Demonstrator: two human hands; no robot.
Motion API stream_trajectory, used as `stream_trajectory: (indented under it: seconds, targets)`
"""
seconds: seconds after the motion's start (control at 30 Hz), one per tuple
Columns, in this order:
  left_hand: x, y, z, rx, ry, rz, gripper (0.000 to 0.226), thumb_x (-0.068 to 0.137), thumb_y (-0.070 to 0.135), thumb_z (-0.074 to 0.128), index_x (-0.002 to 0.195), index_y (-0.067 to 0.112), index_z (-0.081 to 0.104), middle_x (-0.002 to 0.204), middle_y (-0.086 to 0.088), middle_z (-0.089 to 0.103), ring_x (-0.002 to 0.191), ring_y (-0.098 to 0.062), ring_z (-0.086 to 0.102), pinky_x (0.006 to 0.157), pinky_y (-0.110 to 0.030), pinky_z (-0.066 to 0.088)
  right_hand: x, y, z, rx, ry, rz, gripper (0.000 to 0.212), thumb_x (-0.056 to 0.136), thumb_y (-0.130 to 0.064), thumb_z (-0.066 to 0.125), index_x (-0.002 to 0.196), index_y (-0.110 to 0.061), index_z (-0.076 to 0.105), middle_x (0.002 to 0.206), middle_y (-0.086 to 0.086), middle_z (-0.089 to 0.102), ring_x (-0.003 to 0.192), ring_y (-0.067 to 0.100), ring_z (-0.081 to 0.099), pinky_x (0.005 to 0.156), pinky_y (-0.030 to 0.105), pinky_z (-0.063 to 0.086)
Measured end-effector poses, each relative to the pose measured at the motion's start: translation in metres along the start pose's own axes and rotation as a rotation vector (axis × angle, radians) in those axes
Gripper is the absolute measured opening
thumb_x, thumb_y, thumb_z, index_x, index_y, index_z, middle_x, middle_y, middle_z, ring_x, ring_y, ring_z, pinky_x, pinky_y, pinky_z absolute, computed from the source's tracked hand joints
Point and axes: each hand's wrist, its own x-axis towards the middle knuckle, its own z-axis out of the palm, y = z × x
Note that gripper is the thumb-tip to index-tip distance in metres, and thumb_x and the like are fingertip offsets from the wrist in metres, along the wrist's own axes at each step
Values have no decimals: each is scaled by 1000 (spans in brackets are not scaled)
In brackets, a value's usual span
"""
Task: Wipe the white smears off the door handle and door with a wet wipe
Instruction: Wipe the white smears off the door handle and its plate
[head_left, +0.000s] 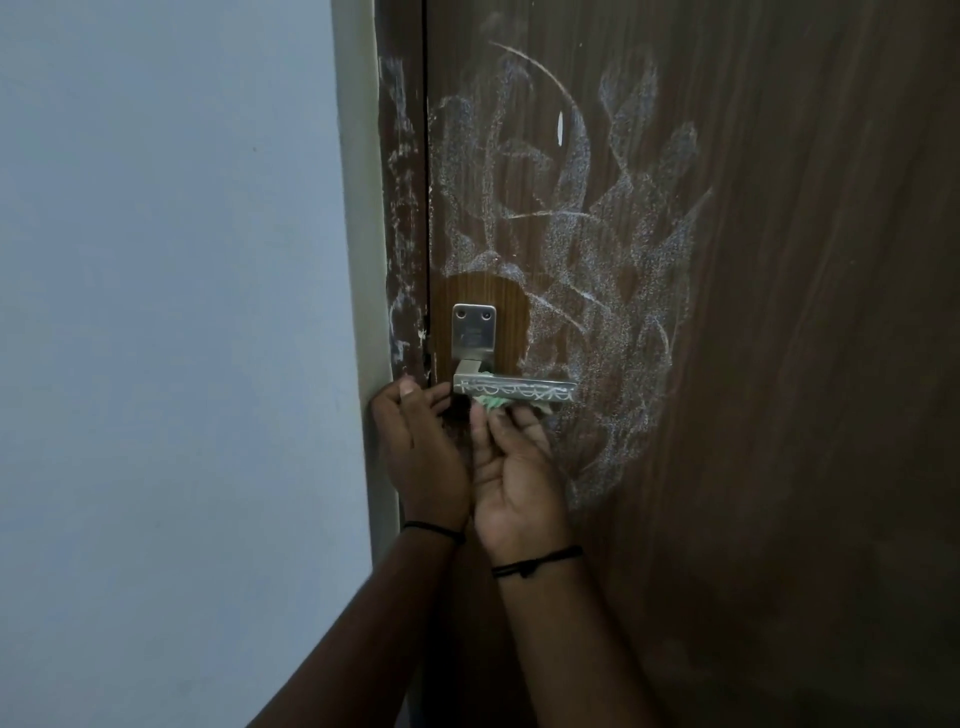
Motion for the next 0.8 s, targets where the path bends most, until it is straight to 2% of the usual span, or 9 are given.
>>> stream_trajectory:
  seconds: [0.1,0.2,0.27,0.4,0.53,0.6,0.7,0.8]
  targets:
    - [1,0,1,-34,11,-27,23,106,34,32,103,26,53,101,-5,71,92,-14,70,80,-31,56,-3,0,4,-46,-23,41,23,92,12,54,111,0,61,102,18,70,85,20,74,69,21,60]
    - [2,-2,0,-41,4,-28,27,107,33,31,112,17,52,99,-1,70,86,-4,70,71,-18,53,-3,-4,6,-81,-49,96,22,92,13,53,107,-1,61,103,20,69,87,23,73,67,22,60]
    - [2,-2,0,-56,0,-28,29,107,32,31,115,13,51,99,-3,70,87,-4,69,70,-15,52,-2,-13,4,-80,-48,98,21,91,15,53,105,0,60,101,21,69,89,25,73,68,24,61]
    - [4,-1,-1,-49,-3,-17,31,107,32,30,115,13,52,103,-10,70,96,-18,68,76,-19,52,-2,-28,-10,51,-45,2,21,89,15,54,105,3,59,102,20,68,86,25,74,68,25,61]
    - [2,-1,2,-15,19,6,29,106,33,31,110,15,54,103,-9,71,97,-20,68,86,-34,53,-4,-20,-4,-21,-62,50,14,90,12,54,98,3,62,90,16,73,84,22,75,66,23,60]
    - [3,-1,1,-23,5,2,35,107,32,30,115,9,54,105,-11,70,98,-21,68,87,-32,54,-6,-21,-5,-36,-65,43,13,90,11,55,95,2,63,87,15,73,84,22,74,66,23,60]
    - [5,-1,-3,-40,-32,-6,41,108,29,26,123,1,51,107,-14,70,99,-21,68,81,-20,53,-12,-31,-26,-72,-1,-74,12,89,8,58,92,-1,64,90,13,74,82,18,74,65,24,59]
    - [4,1,-6,-14,-49,2,41,108,29,25,125,3,51,110,-12,70,102,-19,67,83,-20,51,-16,-37,-49,-309,199,-331,15,88,6,63,94,-8,66,99,10,72,79,14,73,64,21,58]
